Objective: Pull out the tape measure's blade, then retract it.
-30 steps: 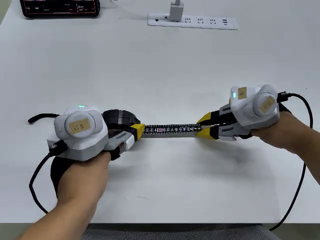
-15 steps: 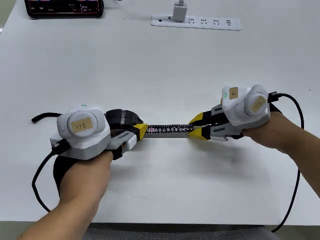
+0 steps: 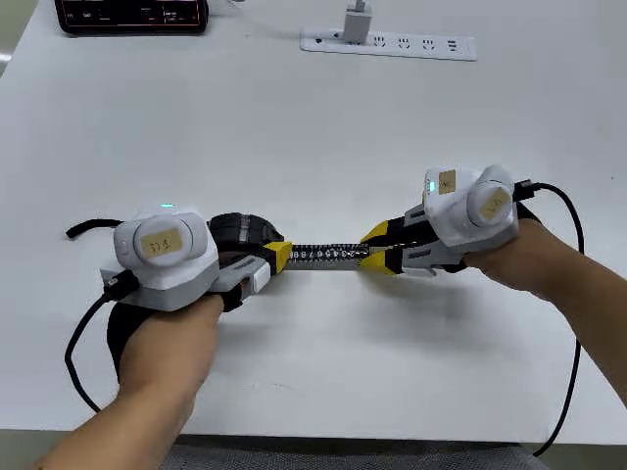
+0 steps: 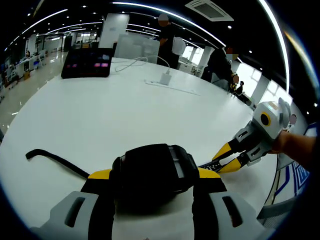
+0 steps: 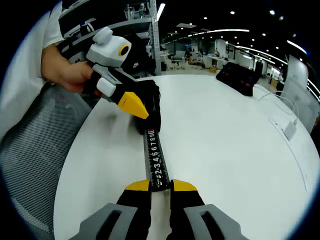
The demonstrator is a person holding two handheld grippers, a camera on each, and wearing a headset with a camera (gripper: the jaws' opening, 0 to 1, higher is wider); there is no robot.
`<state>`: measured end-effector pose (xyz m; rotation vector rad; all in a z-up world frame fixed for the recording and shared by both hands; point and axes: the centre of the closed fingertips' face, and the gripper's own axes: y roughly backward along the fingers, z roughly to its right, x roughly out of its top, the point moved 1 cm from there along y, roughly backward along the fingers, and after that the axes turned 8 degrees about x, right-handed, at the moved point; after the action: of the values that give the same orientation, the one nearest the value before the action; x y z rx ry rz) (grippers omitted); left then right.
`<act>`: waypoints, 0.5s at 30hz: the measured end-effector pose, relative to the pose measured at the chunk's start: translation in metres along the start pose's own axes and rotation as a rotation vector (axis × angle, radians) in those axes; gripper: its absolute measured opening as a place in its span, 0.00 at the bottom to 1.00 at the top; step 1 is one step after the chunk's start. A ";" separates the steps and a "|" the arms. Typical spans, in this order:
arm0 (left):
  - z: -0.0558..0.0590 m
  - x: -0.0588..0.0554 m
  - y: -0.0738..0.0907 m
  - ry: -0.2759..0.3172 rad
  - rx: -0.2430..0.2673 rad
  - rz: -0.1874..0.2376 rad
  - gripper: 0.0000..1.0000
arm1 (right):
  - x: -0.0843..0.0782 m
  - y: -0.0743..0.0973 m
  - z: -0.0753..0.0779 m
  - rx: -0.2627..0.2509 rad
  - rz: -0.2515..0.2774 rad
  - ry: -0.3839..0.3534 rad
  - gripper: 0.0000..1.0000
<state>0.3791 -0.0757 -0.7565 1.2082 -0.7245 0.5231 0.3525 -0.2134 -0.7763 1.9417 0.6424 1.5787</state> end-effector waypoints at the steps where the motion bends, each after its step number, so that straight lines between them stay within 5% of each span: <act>1: 0.000 0.000 0.000 0.000 0.000 0.000 0.58 | 0.001 -0.001 0.000 0.001 0.001 0.000 0.10; 15: 0.000 0.000 0.000 0.006 -0.003 0.000 0.58 | 0.008 -0.010 0.000 0.017 0.012 0.004 0.10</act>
<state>0.3789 -0.0760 -0.7562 1.2034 -0.7197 0.5261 0.3541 -0.2007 -0.7769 1.9583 0.6488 1.5901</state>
